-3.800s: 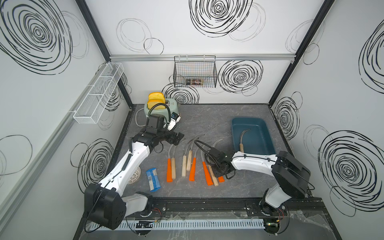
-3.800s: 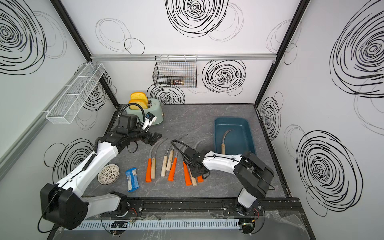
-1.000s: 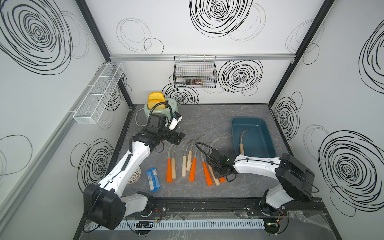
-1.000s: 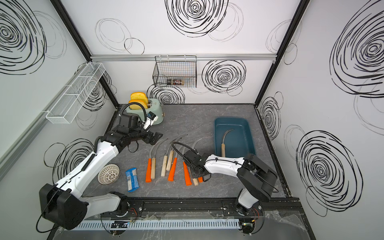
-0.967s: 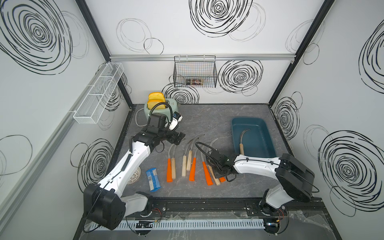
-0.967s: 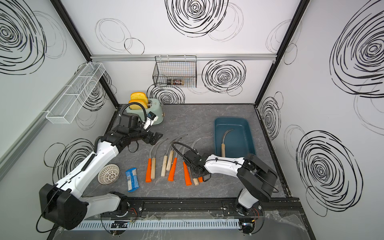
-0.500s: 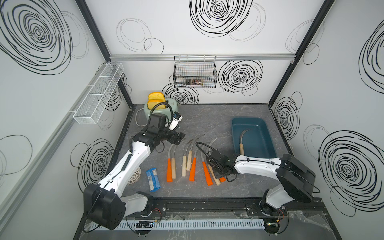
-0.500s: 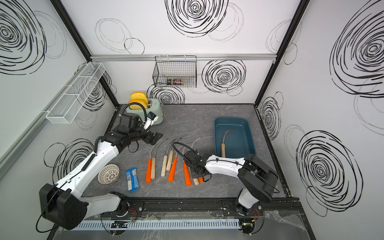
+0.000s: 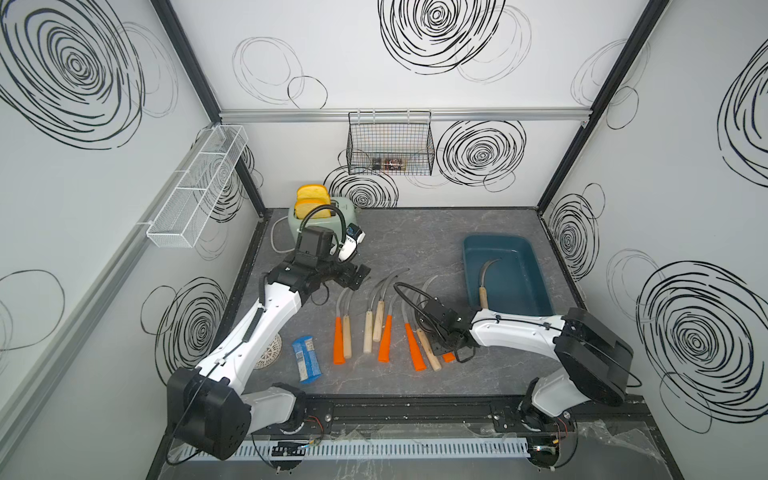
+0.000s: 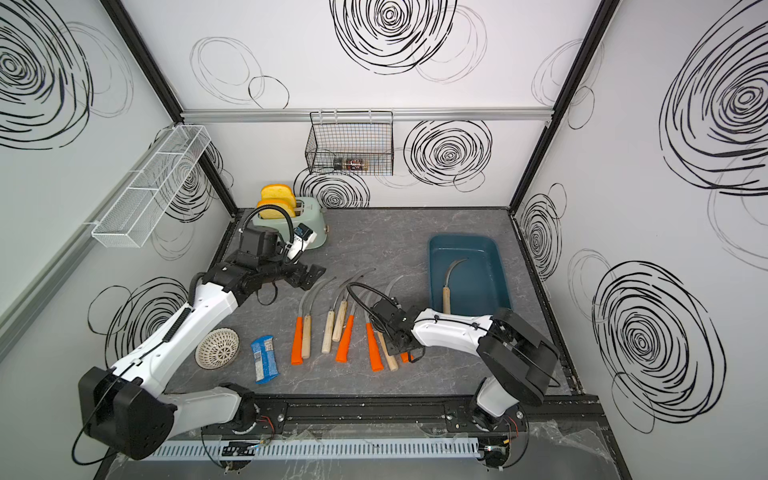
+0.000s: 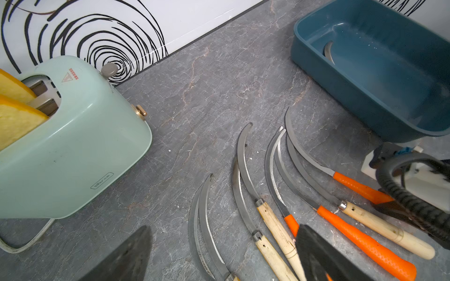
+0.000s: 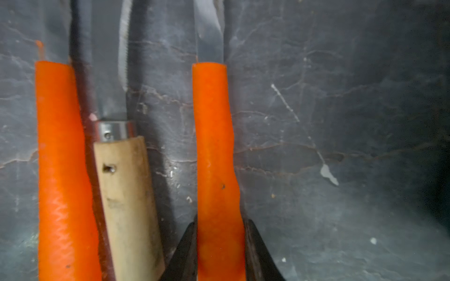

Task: Put small sickles into storage boxes
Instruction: Pick up the sickle at the center of the board.

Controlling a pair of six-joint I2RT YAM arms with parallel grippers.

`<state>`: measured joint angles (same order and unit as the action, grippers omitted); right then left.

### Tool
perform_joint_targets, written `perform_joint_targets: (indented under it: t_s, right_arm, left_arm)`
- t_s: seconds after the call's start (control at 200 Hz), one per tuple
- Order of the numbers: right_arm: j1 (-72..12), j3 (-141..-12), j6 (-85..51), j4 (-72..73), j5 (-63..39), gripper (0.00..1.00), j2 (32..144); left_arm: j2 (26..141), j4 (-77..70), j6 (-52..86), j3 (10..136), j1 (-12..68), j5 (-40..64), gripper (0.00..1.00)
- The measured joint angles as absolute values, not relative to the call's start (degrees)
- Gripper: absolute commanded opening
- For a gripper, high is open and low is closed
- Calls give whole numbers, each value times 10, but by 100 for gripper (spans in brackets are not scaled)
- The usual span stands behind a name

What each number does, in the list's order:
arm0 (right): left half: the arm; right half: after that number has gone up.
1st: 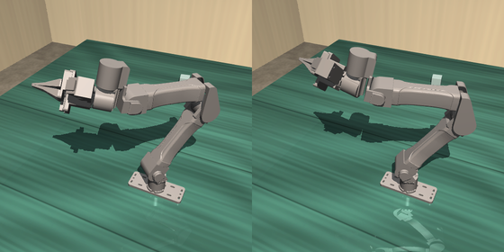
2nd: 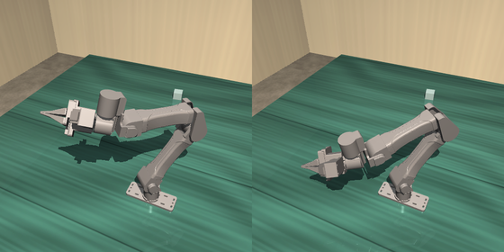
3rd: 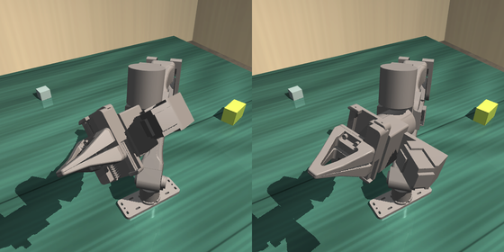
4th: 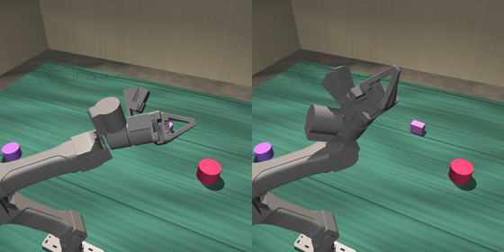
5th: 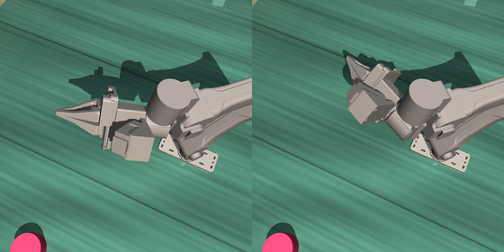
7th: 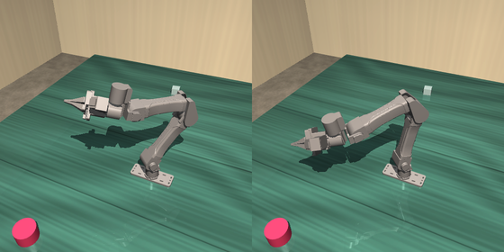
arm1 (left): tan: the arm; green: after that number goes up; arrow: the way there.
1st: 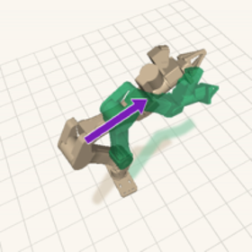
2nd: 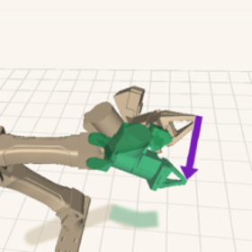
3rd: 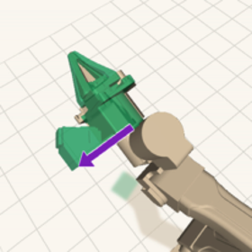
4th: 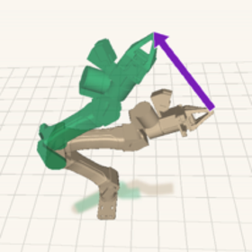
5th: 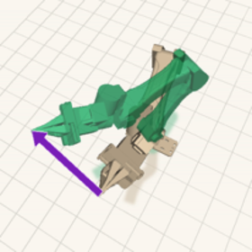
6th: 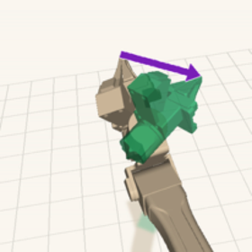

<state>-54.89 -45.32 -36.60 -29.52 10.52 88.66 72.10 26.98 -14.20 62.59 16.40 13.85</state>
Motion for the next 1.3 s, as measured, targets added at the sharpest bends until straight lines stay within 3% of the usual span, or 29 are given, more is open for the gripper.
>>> perform_joint_targets:
  t_s: [1.301]
  right_arm:
    - [-507, -454, -320, -304, 109, 0, 820]
  left_arm:
    - [721, 270, -142, 626, 165, 128, 96]
